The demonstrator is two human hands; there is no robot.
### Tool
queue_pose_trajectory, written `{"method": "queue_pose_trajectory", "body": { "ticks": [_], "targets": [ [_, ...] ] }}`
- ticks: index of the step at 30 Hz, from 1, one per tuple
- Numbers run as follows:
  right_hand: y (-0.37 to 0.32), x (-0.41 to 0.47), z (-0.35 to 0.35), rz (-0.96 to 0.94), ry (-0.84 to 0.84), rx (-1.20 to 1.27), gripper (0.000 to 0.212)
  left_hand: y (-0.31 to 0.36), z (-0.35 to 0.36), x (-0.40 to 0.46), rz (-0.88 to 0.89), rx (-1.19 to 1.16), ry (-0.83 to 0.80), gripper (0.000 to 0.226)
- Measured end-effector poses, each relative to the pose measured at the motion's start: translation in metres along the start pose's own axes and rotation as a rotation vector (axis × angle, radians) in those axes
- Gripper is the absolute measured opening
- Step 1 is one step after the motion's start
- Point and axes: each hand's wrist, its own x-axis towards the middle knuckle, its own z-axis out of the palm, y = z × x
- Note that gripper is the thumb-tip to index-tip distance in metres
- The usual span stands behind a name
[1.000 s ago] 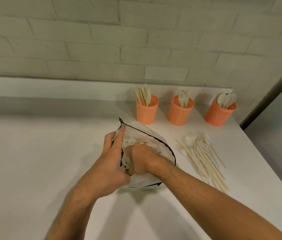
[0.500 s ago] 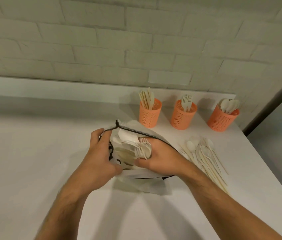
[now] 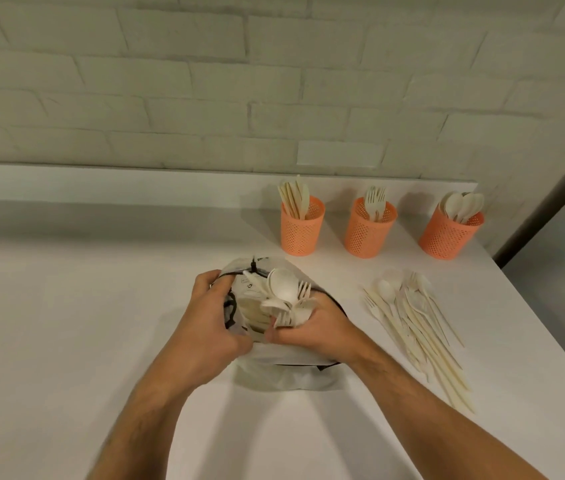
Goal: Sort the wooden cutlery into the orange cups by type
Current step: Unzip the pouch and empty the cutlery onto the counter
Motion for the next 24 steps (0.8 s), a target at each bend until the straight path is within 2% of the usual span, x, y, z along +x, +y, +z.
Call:
{"method": "queue_pose_trajectory", "body": {
  "ticks": [3, 5, 9, 12, 15, 18, 21, 24],
  "targets": [
    [0.005, -0.004, 0.005, 0.169, -0.033, 0.000, 0.033, 0.000, 0.007, 0.000, -0.009, 0.025, -0.014, 0.067],
    [0.002, -0.005, 0.006, 0.171, -0.063, -0.048, 0.030, 0.000, 0.008, 0.001, -0.003, 0.015, 0.002, 0.068],
    [-0.019, -0.013, 0.010, -0.111, -0.046, -0.005, 0.039, 0.002, 0.003, 0.001, -0.016, -0.049, 0.035, 0.069],
    [-0.044, -0.020, 0.007, -0.293, 0.010, 0.073, 0.046, 0.001, 0.003, 0.004, -0.037, -0.011, 0.044, 0.073],
    [-0.068, -0.023, -0.001, -0.350, 0.095, 0.213, 0.036, 0.004, 0.003, 0.006, -0.034, 0.004, 0.054, 0.070],
    [-0.081, -0.022, -0.023, -0.392, 0.255, 0.443, 0.030, 0.005, 0.004, 0.007, -0.040, 0.036, 0.065, 0.072],
    [-0.075, -0.023, -0.063, -0.290, 0.432, 0.463, 0.019, 0.001, 0.002, 0.007, -0.080, 0.097, 0.073, 0.070],
    [-0.041, -0.029, -0.095, -0.008, 0.589, 0.298, 0.024, 0.001, 0.000, 0.004, -0.094, 0.141, 0.076, 0.062]
  ]
}}
